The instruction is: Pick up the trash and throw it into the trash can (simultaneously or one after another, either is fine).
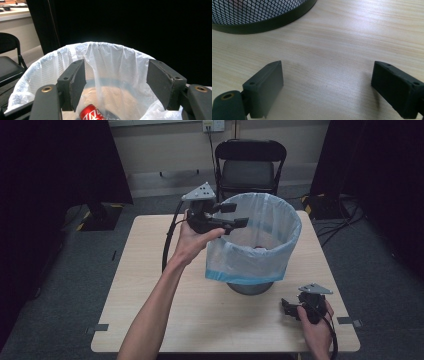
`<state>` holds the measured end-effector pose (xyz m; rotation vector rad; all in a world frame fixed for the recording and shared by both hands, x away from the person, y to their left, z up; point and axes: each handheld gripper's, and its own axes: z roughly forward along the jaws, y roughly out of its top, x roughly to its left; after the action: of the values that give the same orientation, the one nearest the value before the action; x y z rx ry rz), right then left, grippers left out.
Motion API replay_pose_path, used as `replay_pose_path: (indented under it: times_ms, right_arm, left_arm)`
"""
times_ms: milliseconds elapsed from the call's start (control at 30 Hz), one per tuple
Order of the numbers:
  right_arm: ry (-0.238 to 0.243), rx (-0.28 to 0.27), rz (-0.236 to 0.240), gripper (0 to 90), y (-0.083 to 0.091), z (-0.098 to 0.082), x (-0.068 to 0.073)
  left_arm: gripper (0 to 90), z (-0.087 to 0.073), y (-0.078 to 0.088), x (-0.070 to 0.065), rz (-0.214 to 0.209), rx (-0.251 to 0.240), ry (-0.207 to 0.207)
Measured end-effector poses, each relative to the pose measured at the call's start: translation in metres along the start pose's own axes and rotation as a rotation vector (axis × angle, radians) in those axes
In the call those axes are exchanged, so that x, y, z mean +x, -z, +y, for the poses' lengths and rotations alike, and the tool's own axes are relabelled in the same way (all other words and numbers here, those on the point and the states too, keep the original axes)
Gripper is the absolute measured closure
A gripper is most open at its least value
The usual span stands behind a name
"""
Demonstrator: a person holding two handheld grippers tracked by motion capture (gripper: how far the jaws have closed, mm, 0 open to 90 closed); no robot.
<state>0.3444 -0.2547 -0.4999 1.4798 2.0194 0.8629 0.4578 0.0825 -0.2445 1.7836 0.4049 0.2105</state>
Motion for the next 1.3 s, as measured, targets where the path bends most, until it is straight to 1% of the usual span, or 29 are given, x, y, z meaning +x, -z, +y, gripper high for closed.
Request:
replay_pose_path:
  times_ms: [133,167,200,233,267,433,533,600,667,767,867,1000,1067,1100,1300]
  right_arm:
    - [0.000,0.000,0.000,10.0,0.000,0.000,0.000]
    - [0.000,0.000,0.000,10.0,0.000,0.000,0.000]
    - [0.000,0.000,0.000,9.9,0.000,0.000,0.000]
    - [0.000,0.000,0.000,9.9,0.000,0.000,0.000]
    - [0.000,0.000,0.000,10.0,0.000,0.000,0.000]
    - [0.000,0.000,0.000,10.0,0.000,0.000,0.000]
    - [0.000,0.000,0.000,9.9,0.000,0.000,0.000]
    - [0.000,0.000,0.000,10.0,0.000,0.000,0.000]
    - [0.000,0.000,0.000,10.0,0.000,0.000,0.000]
    - [0.000,0.000,0.000,9.9,0.000,0.000,0.000]
    - [0.000,0.000,0.000,9.9,0.000,0.000,0.000]
    - [0.000,0.000,0.000,9.9,0.000,0.000,0.000]
    - [0.000,0.000,0.000,9.9,0.000,0.000,0.000]
    - [0.000,0.000,0.000,10.0,0.000,0.000,0.000]
    - [0.000,0.000,0.000,9.9,0.000,0.000,0.000]
  left_arm:
    - [26.6,-0.001,0.002,0.001,0.004,-0.004,0.009]
    - [24.6,-0.001,0.002,0.002,0.003,-0.005,0.016]
    - [19.9,-0.002,0.003,0.003,0.000,-0.004,0.028]
    - [19.9,-0.002,0.003,0.004,0.002,-0.006,0.038]
    - [18.2,-0.002,0.005,0.005,0.005,-0.006,0.040]
    - [15.8,-0.005,0.011,0.008,0.016,-0.011,0.046]
    - [15.8,-0.006,0.016,0.010,0.021,-0.006,0.042]
    - [16.0,-0.006,0.020,0.011,0.030,-0.010,0.048]
    - [16.1,-0.007,0.024,0.013,0.030,-0.017,0.056]
    - [16.3,-0.009,0.030,0.015,0.041,-0.016,0.057]
    - [16.3,-0.011,0.035,0.018,0.062,-0.007,0.051]
    - [16.5,-0.016,0.041,0.023,0.066,-0.023,0.068]
    - [16.4,-0.018,0.044,0.024,0.069,-0.020,0.074]
    - [16.2,-0.019,0.046,0.025,0.072,-0.014,0.072]
    - [17.7,-0.022,0.059,0.029,0.094,-0.027,0.077]
